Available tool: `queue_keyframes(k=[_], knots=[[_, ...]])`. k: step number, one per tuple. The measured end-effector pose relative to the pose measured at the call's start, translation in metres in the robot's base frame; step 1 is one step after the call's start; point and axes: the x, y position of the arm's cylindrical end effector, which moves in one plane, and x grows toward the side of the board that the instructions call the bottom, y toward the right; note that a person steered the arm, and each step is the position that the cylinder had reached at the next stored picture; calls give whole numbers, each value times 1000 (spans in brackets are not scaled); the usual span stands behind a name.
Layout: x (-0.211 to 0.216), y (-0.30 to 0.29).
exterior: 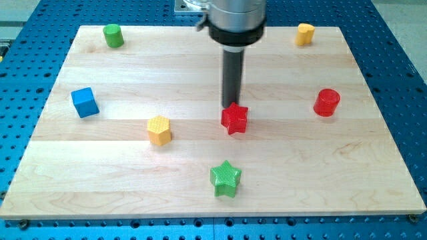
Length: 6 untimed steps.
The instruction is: Move the red star to the bottom left side
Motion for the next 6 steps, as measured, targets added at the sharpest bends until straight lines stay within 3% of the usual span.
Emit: queue_keyframes(k=[1,2,4,6], knots=[[35,41],[55,28],[93,-147],[112,-245]])
